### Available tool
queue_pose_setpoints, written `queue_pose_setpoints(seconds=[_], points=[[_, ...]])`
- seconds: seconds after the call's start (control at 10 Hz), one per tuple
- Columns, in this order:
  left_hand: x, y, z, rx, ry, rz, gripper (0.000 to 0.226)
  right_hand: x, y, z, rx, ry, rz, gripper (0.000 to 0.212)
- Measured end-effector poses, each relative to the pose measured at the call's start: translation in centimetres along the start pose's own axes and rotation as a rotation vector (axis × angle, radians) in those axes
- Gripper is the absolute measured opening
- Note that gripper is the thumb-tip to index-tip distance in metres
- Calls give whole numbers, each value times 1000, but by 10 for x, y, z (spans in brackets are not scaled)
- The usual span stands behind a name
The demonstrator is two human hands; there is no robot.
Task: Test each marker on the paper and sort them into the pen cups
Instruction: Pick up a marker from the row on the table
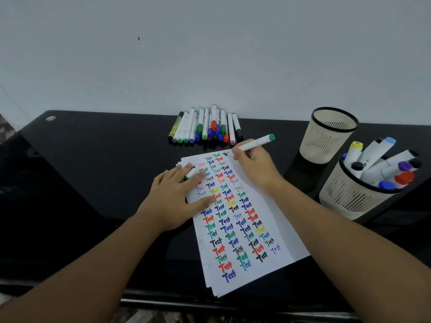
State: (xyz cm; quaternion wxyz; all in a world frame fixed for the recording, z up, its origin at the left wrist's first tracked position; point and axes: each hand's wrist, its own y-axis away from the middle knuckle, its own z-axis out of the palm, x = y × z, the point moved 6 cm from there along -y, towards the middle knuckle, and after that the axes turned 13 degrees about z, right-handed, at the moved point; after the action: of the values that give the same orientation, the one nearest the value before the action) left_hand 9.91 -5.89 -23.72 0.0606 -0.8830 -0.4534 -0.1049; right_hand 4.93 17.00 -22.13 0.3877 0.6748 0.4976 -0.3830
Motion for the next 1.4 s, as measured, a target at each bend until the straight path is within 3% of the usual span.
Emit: queue_pose_setpoints(seconds=[0.8, 1.4], points=[[0, 0, 0, 15, 11, 5, 92, 7, -7, 4, 35, 105, 24, 14], [-1, 0, 1, 13, 18, 1, 89, 12, -5, 0, 36, 48, 47, 16]])
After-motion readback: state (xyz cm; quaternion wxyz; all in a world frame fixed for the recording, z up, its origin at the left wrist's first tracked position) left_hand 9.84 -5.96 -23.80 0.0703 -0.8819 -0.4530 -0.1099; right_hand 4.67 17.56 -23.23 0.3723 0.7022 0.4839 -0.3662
